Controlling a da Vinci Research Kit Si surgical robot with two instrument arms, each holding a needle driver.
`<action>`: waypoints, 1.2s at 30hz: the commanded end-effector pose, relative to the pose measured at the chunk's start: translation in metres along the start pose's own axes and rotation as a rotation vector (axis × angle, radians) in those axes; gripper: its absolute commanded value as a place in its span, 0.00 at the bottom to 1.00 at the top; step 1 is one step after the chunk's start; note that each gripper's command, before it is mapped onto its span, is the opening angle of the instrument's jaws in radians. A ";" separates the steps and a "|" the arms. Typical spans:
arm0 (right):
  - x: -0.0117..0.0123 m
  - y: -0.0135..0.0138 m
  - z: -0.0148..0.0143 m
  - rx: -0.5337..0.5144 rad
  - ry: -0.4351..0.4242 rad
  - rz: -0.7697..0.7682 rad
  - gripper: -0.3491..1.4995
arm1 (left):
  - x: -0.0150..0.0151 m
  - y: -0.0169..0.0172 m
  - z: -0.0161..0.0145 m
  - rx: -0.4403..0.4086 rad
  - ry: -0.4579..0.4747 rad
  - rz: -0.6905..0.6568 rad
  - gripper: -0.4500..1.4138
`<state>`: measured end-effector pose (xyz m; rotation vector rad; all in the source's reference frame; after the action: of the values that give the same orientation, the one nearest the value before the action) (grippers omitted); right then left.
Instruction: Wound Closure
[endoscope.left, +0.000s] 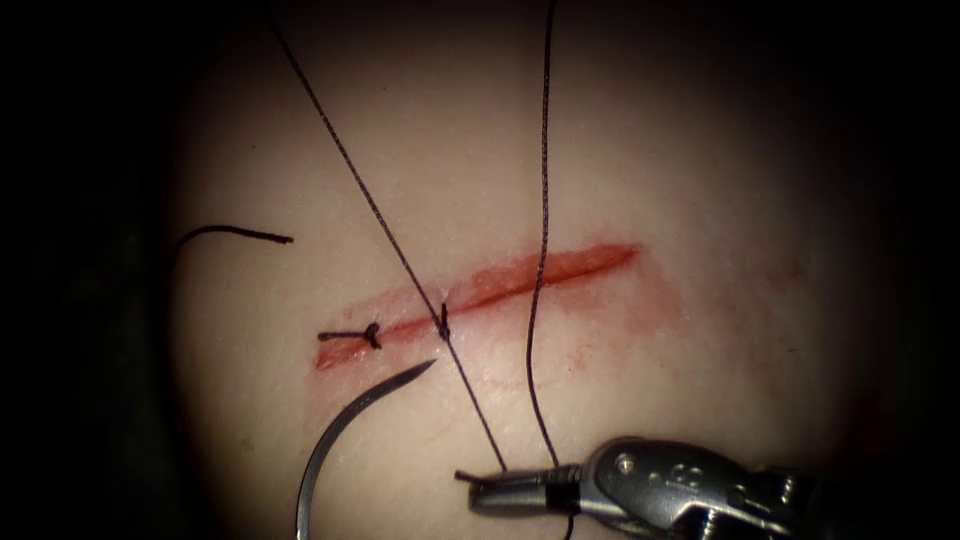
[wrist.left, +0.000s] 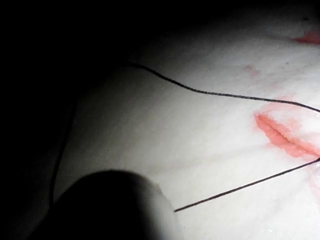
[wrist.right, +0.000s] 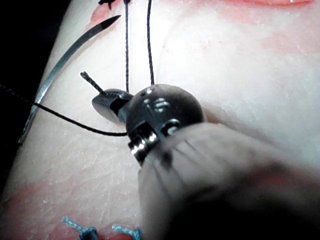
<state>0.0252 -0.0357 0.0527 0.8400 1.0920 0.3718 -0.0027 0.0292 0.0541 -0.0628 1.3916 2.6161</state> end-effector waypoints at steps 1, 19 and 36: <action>0.0000 0.0000 0.0008 0.003 -0.004 -0.003 0.00 | 0.0005 0.0002 0.0005 0.002 0.000 -0.001 0.00; -0.0005 -0.0009 0.0008 0.026 -0.033 0.016 0.00 | 0.0000 0.0000 0.0006 0.003 -0.013 0.000 0.00; -0.0012 -0.0021 0.0010 0.051 -0.064 0.036 0.00 | 0.0053 0.0085 -0.0015 -0.022 0.015 0.028 0.00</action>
<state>0.0245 -0.0379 0.0518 0.9116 1.0299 0.3490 -0.0090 0.0238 0.0591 -0.0640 1.3769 2.6649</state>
